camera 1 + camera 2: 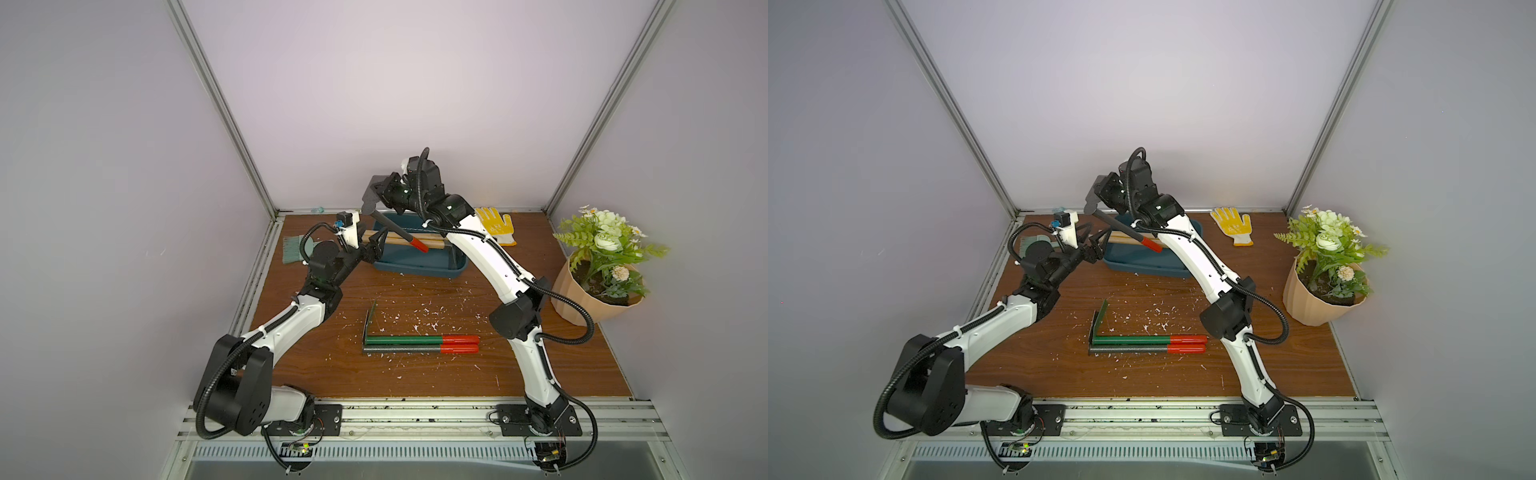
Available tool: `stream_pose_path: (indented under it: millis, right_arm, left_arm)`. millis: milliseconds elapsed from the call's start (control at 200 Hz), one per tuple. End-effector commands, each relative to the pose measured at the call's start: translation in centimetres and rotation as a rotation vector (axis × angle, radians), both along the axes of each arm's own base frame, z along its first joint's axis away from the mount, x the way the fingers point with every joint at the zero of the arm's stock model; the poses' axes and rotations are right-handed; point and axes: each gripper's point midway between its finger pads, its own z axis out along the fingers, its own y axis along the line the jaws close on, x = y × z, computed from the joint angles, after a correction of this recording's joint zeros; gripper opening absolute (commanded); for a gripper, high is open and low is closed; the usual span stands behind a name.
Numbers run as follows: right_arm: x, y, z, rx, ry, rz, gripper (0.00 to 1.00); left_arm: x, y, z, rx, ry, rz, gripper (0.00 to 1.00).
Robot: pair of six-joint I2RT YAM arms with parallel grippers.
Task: Put the small hoe into the storage box
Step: Place the hoe in the storage box.
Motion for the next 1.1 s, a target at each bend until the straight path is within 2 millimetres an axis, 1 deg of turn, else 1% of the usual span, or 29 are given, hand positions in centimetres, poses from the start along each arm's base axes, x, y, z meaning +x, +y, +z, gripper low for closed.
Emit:
stream_pose_path:
  millis: [0,200,310,355,435,500,585,746,826,871,896,1091]
  right_arm:
    - [-3.9,-1.7,10.5,0.190,-0.159,0.046,0.00]
    - [-4.6,-1.3,10.1,0.202,-0.141,0.067,0.00]
    - [-4.9,-1.0,9.8,0.208,-0.127,0.077,0.00]
    - [-5.0,-0.9,9.7,0.209,-0.121,0.079,0.00]
    - [-5.0,-0.8,9.6,0.217,-0.117,0.081,0.00]
    - [-4.9,-0.9,9.7,0.217,-0.120,0.074,0.00]
    - [-4.7,-1.4,10.2,0.225,-0.128,0.056,0.00]
    - [-4.2,-2.4,10.9,0.233,-0.146,0.025,0.00]
    - [-3.9,-2.8,10.9,0.225,-0.148,0.017,0.00]
    - [-3.6,-3.2,10.7,0.205,-0.151,0.001,0.00]
    - [-3.4,-3.5,10.5,0.192,-0.153,-0.008,0.00]
    - [-2.1,-5.7,9.5,0.141,-0.159,-0.063,0.22]
  left_arm:
    - [0.3,0.0,4.3,-0.092,-0.115,0.032,0.72]
    - [1.3,-0.6,4.5,-0.114,-0.130,0.065,0.70]
    - [1.7,-0.6,5.1,-0.133,-0.143,0.075,0.69]
    - [1.8,-0.7,5.3,-0.138,-0.147,0.073,0.66]
    - [2.0,-1.1,5.5,-0.142,-0.150,0.059,0.60]
    - [2.0,-1.2,5.6,-0.144,-0.152,0.057,0.52]
    - [1.8,-1.2,5.8,-0.145,-0.155,0.054,0.41]
    - [1.1,-0.9,5.9,-0.146,-0.158,0.057,0.25]
    - [0.8,-0.8,6.1,-0.147,-0.162,0.053,0.13]
    - [0.7,-0.7,6.3,-0.143,-0.163,0.055,0.02]
    - [0.6,-0.7,6.3,-0.142,-0.161,0.058,0.00]
    - [0.2,-0.3,7.3,-0.132,-0.157,0.072,0.00]
